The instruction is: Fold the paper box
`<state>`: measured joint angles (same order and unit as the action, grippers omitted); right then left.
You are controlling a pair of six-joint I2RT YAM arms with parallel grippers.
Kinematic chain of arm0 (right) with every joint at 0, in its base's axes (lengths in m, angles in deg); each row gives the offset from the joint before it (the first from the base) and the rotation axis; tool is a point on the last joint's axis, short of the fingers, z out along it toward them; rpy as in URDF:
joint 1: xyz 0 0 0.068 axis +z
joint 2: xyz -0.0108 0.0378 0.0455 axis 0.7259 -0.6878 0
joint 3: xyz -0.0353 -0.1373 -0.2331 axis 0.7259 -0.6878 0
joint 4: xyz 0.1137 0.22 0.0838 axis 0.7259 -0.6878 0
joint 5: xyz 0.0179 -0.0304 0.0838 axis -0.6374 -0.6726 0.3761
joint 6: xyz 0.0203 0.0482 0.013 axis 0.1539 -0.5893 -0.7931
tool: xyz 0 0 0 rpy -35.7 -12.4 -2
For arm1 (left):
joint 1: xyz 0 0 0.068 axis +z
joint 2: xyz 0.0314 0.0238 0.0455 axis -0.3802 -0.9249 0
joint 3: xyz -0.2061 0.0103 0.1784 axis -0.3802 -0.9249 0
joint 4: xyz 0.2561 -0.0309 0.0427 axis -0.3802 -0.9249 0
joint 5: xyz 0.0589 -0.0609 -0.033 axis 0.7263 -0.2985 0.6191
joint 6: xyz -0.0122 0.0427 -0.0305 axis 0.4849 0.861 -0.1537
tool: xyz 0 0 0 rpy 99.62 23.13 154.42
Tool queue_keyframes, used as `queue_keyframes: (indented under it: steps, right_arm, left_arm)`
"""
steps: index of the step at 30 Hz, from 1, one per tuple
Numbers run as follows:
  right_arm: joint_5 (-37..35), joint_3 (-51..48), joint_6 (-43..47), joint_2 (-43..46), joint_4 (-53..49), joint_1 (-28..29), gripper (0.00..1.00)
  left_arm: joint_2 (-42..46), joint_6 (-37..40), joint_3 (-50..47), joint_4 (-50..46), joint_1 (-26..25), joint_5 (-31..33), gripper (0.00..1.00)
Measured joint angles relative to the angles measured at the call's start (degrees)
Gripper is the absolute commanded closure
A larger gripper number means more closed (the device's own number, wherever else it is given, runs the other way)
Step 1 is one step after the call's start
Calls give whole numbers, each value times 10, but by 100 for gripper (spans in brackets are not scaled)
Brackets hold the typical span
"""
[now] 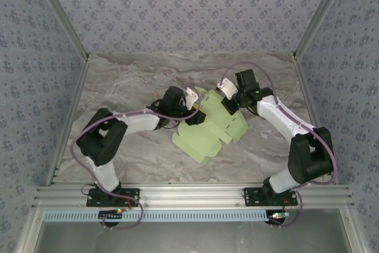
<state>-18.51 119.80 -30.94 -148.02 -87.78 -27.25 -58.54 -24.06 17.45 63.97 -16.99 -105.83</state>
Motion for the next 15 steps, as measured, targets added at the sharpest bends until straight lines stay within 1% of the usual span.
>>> queue_keyframes:
  steps: [5, 10, 13, 15]
  right_arm:
    - [-15, 0, 56, 8, 3, 11, 100]
    - [-61, 5, 126, 10, 9, 46, 100]
    - [-98, 5, 172, 9, 31, 71, 100]
    - [-114, 5, 199, 8, 49, 83, 100]
  left_arm:
    - [105, -9, -57, -2, 28, -12, 49]
    - [206, -37, -117, -2, 75, -7, 47]
    - [242, -49, -143, -6, 108, 11, 44]
    - [249, -59, -153, -6, 136, 20, 43]
